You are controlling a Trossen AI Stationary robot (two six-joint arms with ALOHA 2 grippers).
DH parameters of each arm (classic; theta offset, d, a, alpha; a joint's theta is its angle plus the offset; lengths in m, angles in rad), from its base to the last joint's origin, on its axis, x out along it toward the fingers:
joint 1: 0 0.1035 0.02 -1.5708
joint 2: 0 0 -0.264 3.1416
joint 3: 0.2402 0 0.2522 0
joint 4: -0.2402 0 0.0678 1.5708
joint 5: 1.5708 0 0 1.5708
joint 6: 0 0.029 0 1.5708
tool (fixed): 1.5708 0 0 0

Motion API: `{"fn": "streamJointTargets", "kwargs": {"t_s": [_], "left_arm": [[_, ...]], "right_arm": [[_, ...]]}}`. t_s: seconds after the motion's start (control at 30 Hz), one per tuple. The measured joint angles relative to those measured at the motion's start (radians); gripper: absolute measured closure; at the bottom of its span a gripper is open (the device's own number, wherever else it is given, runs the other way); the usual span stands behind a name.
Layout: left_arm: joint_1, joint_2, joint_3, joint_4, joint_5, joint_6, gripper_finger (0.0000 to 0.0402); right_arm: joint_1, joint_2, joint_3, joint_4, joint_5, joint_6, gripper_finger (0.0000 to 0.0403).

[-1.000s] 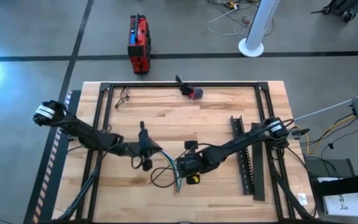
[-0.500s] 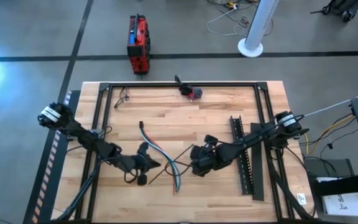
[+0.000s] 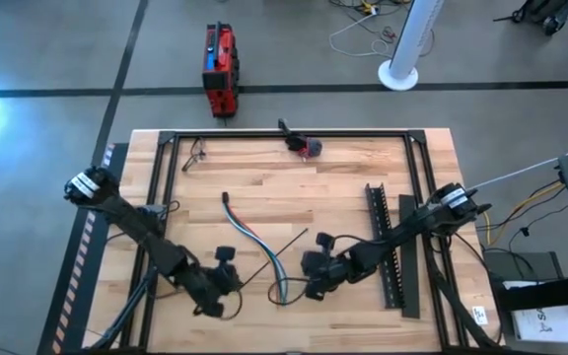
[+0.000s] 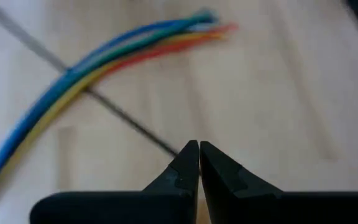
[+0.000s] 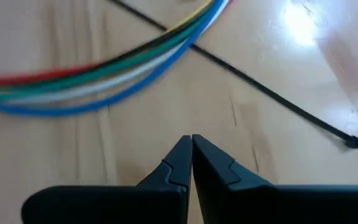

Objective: Ziptie cables
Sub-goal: Close the cables together using a zip tie

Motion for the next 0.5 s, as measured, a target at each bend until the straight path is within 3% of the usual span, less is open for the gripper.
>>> {"fn": "streamJointTargets", "kwargs": {"t_s": [0.1,0.27,0.5], "left_arm": [[-0.039,0.001,0.051,-0.143,0.0,0.038,0.0402],[-0.063,0.015,0.066,-0.176,0.002,0.078,0.0402],[-0.06,0.041,0.033,-0.188,0.008,0.071,0.04]], "right_arm": [[0.017,0.0,-0.028,0.138,-0.005,-0.082,0.0403],[0.024,0.012,-0.038,0.416,0.001,-0.246,0.0403],[-0.054,0.118,0.044,0.482,-0.009,-0.267,0.0403]]}}
